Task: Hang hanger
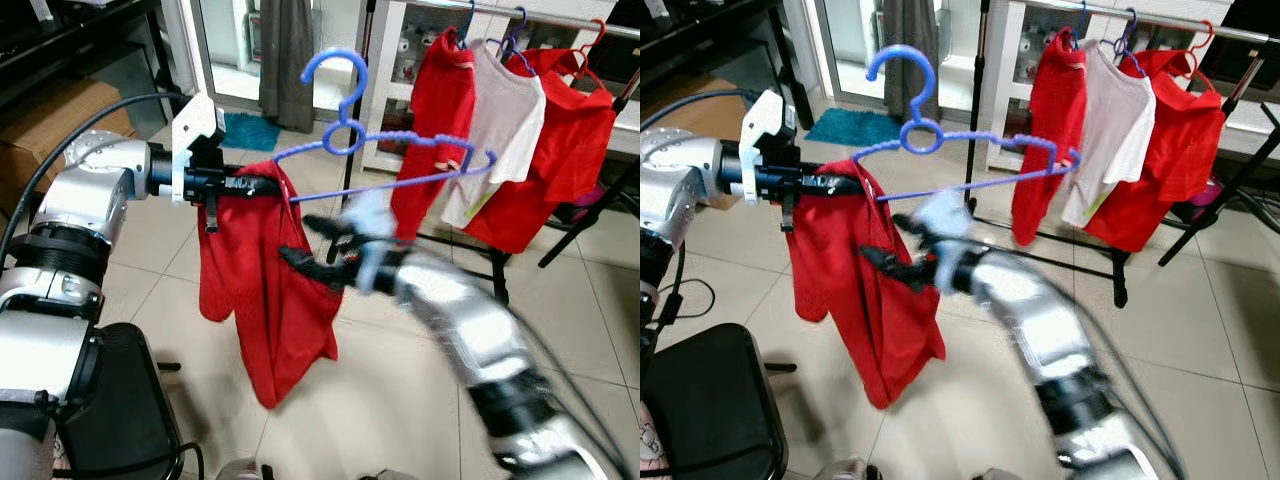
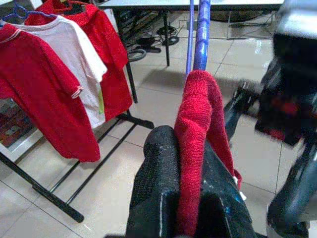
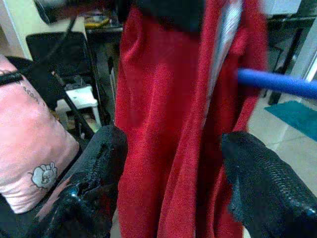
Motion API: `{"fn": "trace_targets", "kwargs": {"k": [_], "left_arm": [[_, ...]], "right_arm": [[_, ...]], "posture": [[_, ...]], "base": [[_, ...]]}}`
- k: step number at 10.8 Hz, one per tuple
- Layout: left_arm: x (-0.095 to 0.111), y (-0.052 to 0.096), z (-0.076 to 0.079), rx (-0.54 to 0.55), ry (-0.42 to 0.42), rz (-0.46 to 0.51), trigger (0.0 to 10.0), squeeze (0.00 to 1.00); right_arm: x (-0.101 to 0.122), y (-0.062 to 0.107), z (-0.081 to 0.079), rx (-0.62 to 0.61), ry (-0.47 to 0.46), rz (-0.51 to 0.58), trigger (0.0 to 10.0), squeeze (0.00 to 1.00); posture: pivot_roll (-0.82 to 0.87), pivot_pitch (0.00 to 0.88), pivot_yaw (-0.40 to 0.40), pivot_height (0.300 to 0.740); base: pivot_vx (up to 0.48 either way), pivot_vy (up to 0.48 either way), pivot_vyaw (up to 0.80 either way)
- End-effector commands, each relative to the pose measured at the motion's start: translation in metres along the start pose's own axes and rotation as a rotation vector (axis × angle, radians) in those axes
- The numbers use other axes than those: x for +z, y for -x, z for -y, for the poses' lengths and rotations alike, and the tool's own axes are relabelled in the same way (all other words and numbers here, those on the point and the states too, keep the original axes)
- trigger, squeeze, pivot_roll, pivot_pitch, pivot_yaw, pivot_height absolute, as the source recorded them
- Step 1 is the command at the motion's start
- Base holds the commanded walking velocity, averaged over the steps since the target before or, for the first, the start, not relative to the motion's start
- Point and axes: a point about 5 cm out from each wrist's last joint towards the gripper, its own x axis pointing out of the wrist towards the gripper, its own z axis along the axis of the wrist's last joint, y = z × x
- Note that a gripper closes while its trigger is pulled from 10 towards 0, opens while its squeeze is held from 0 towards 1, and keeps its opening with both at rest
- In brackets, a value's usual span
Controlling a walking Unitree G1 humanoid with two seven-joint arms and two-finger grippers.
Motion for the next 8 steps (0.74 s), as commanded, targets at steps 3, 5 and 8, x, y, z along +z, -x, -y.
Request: {"fn": "trace_targets", "kwargs": {"k": [3, 5, 8], "left_arm": [[0.020, -0.001, -0.003, 0.002, -0.047, 0.057, 0.0, 0.00], [0.025, 0.002, -0.005, 0.027, -0.046, 0.075, 0.0, 0.00], [0.033, 0.014, -0.012, 0.074, -0.057, 0.076, 0.0, 0.00]], "right_arm": [[-0.015, -0.013, -0.009, 0.050, 0.054, -0.066, 10.0, 0.00], [-0.044, -0.005, -0.019, 0.180, 0.040, -0.173, 10.0, 0.00], [-0.087, 0.018, -0.016, 0.268, -0.024, -0.334, 0.0, 0.00]], "posture": [[-0.04, 0.021, 0.007, 0.740], [-0.03, 0.025, -0.002, 0.740], [-0.03, 0.027, -0.005, 0.740]], "base": [[0.000, 0.000, 0.00], [0.000, 0.000, 0.00], [0.000, 0.000, 0.00]]}}
